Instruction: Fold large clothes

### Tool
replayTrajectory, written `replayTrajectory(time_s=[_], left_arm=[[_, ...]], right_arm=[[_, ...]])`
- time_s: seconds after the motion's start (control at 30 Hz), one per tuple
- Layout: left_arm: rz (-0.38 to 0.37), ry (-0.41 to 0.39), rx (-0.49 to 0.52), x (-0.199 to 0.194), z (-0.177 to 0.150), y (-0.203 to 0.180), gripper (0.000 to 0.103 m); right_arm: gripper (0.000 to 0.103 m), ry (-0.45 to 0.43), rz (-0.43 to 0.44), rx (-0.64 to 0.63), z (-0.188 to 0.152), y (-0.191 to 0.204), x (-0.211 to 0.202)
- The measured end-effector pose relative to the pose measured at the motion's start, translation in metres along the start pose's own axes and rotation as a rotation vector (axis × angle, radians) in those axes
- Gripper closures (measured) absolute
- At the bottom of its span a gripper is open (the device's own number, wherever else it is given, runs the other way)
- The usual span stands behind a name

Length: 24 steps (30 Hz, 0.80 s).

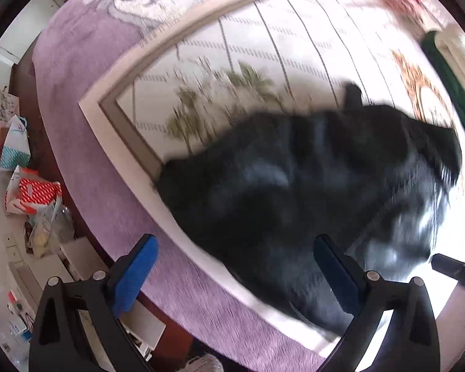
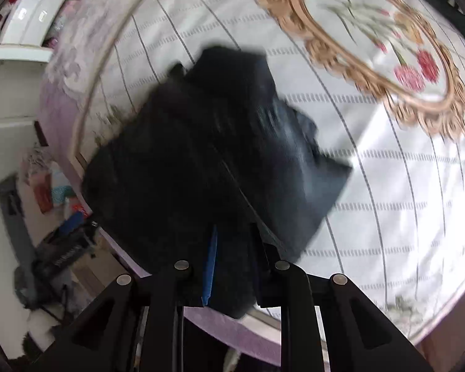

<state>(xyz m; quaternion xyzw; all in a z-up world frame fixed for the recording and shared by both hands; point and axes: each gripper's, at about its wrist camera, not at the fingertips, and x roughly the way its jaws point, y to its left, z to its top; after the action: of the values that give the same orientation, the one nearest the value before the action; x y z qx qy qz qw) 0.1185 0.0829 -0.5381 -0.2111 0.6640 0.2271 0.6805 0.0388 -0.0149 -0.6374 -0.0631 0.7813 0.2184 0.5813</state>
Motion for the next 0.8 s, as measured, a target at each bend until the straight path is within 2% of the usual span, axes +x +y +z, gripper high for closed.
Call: replayTrajectory(time_s=[0.07,0.17,0.3,0.43,0.8], left_arm=[[0.014,0.029,0.007,0.016,-0.007,-0.007,0.0],[0.026,0.04,0.005,0.034,-0.009,-0.006,0.0],[0.043,0.046,0.037,0.036,-0.006,-0.006,0.0],[0.065,0.025,0.07,0.033,-0.011,-0.013,0.0],[0.067,0.033,0.066,0.037,-0.004,-0.021,0.0]], right_arm=[[0.082,0.036,-0.043,-0.004,-0.01,0.002,0.023],[0.082,0.012,-0.115,-0.053,-0.01,0.015,0.035],[0.081,0.007,-0.189,-0.069,-0.002,0.028,0.048],[0.081,0.012,-0.2,-0.084,0.005,0.032,0.057],[0.081,0.028,-0.201,-0.079,0.017,0.036,0.073]])
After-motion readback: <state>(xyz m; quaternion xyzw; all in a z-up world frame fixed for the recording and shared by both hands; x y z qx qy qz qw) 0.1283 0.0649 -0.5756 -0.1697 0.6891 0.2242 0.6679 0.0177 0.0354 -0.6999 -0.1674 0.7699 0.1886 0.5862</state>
